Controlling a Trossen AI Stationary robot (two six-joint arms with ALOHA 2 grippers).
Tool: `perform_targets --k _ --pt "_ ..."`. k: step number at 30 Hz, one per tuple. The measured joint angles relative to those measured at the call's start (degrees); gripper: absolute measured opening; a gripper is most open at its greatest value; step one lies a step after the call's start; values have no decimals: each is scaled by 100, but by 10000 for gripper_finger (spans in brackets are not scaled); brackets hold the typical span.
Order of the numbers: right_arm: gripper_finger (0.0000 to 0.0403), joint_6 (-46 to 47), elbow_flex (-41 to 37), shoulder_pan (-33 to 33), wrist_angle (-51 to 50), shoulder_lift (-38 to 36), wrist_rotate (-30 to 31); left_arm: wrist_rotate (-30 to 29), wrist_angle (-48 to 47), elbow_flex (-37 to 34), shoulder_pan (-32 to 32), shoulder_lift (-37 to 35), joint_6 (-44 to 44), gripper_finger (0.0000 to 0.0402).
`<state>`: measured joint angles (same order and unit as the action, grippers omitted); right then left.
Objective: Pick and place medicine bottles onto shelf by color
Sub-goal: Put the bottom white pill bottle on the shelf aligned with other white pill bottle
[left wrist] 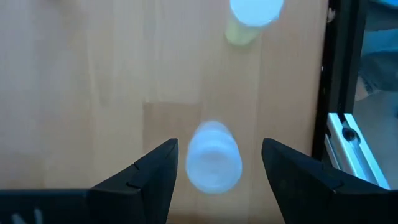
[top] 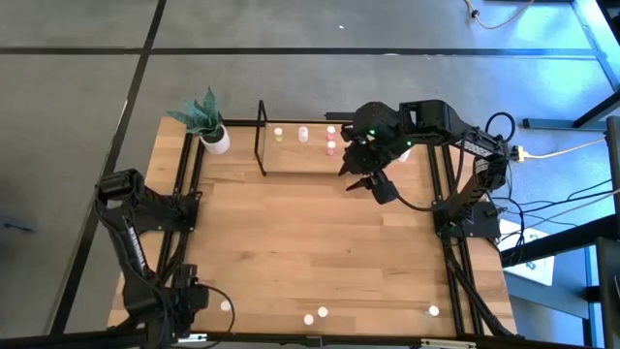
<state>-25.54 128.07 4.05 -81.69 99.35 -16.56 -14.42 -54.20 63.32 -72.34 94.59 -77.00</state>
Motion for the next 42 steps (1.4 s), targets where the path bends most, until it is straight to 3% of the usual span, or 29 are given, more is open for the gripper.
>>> perform_targets --k 4,32,42 --pt "193 0 0 0 147 0 0 310 304 -207 -2 0 -241 226" --pt "193 0 0 0 459 2 0 297 472 -414 -20 -2 -237 226" --pt "193 0 0 0 457 2 0 308 501 -414 -20 -2 -255 184"
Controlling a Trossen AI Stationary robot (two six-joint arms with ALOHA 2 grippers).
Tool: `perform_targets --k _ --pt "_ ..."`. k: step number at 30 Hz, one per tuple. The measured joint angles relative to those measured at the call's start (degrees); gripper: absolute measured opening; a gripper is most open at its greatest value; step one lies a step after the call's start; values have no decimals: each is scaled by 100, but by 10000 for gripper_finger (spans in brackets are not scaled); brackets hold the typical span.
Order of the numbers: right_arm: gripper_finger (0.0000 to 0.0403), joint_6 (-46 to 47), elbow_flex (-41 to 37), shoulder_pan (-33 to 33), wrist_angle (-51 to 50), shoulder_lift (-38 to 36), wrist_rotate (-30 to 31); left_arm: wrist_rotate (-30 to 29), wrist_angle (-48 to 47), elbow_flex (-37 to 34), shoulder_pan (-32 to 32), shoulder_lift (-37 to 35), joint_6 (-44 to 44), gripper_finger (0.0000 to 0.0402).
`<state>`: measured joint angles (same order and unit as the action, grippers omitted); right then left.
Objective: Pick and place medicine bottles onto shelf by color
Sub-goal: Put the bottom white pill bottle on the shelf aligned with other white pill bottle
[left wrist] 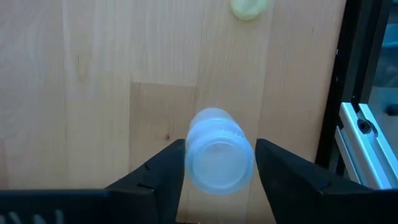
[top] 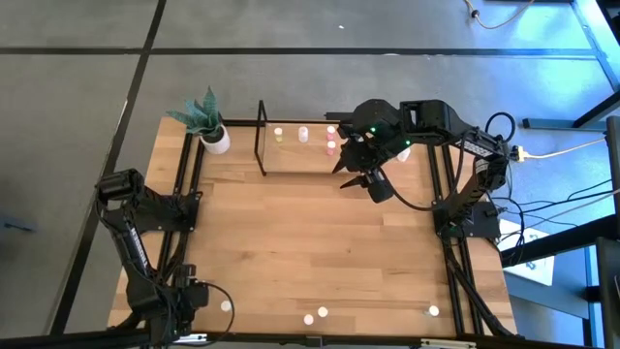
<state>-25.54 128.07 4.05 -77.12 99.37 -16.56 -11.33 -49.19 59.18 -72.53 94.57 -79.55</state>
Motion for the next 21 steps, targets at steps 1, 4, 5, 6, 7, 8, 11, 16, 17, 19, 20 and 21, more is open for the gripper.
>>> perform_targets --k 1,4,5,6,7,8,11,16,17,19,20,21 --pt "193 0 0 0 0 0 0 -2 4 0 0 0 0 177" --pt "193 -1 0 0 0 0 0 -76 88 0 2 0 -2 155" --pt "193 0 0 0 0 0 -1 -128 124 0 2 0 0 147" --pt "193 -1 0 1 0 0 0 -158 147 0 2 0 4 141" --pt "193 0 0 0 0 0 0 -164 152 0 4 0 6 134" --pt "193 0 0 0 0 0 0 -164 153 0 2 0 6 129" --pt "193 0 0 0 0 0 -1 -166 155 0 2 0 0 118" --pt "193 0 0 1 0 0 0 -107 151 0 2 -4 -91 118" --pt "193 0 0 0 0 0 -1 -81 151 0 2 -9 -162 118" --pt "193 0 0 1 0 0 0 -6 151 0 2 -16 -300 120" --pt "193 0 0 0 0 0 -1 88 147 0 4 -36 -383 121" --pt "193 -1 0 1 0 0 -1 170 141 0 2 -56 -514 122"
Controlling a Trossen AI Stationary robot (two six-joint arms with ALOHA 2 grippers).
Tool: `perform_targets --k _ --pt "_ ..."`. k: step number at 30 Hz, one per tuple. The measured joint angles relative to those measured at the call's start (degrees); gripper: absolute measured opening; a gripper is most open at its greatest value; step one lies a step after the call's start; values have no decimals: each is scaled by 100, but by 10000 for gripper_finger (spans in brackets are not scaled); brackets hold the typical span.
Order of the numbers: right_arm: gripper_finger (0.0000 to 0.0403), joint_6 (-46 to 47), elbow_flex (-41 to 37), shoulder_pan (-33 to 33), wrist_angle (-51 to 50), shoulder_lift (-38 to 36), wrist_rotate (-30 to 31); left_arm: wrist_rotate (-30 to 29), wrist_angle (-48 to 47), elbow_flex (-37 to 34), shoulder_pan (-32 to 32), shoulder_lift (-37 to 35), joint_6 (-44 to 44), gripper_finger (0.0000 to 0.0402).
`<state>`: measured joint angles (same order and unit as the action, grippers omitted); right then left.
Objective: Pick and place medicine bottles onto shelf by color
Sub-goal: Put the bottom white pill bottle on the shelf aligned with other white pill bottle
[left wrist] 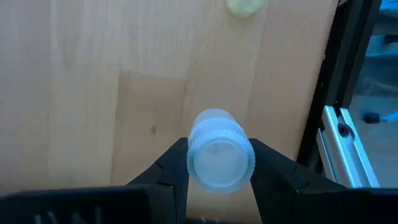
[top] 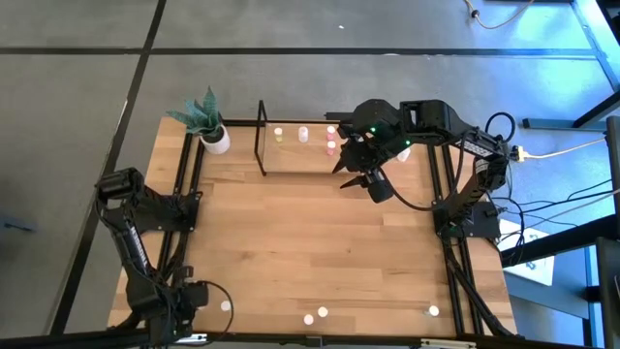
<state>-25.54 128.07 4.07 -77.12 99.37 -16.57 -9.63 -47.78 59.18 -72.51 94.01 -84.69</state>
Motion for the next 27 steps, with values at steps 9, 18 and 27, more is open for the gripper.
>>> perform_targets --k 9,18,27 --pt "193 1 0 -1 8 0 1 25 -252 2 6 -650 -1165 121" --pt "193 1 0 -1 14 0 1 -366 -819 4 261 -1650 -1873 121" --pt "193 0 0 1 15 0 1 -1300 -1174 35 1139 -2579 -1143 121"
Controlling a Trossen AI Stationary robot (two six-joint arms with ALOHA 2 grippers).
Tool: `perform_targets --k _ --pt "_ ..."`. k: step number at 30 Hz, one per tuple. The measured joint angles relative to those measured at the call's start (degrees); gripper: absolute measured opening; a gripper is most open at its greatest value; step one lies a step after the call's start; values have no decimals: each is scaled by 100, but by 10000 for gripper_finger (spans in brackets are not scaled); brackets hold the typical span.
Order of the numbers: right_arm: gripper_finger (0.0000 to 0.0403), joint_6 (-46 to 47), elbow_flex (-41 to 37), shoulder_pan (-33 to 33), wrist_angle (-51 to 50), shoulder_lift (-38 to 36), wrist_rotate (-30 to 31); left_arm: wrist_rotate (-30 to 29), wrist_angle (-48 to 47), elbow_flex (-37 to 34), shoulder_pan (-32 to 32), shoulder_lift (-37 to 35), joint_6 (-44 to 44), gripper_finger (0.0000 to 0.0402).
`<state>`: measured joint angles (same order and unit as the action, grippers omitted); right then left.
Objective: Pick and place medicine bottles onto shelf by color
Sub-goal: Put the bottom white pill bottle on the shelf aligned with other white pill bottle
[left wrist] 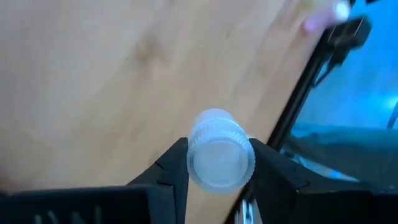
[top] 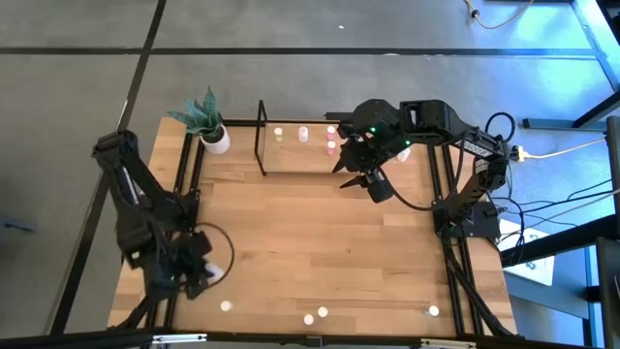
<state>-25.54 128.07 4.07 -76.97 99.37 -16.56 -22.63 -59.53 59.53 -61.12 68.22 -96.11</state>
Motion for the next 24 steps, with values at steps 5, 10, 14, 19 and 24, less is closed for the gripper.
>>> perform_targets --k 5,10,14,19,24 --pt "193 0 0 -2 0 0 0 -59 -263 382 878 -188 1202 121" --pt "193 0 0 -2 0 0 0 -55 -378 911 1842 -204 2465 121" --pt "193 0 0 -2 2 0 0 22 -391 1278 2586 -189 3356 121" --pt "193 0 0 -1 0 0 0 145 -391 1619 3429 -7 4528 121" --pt "193 -13 0 -1 81 0 0 497 -374 1913 4201 359 5465 121"
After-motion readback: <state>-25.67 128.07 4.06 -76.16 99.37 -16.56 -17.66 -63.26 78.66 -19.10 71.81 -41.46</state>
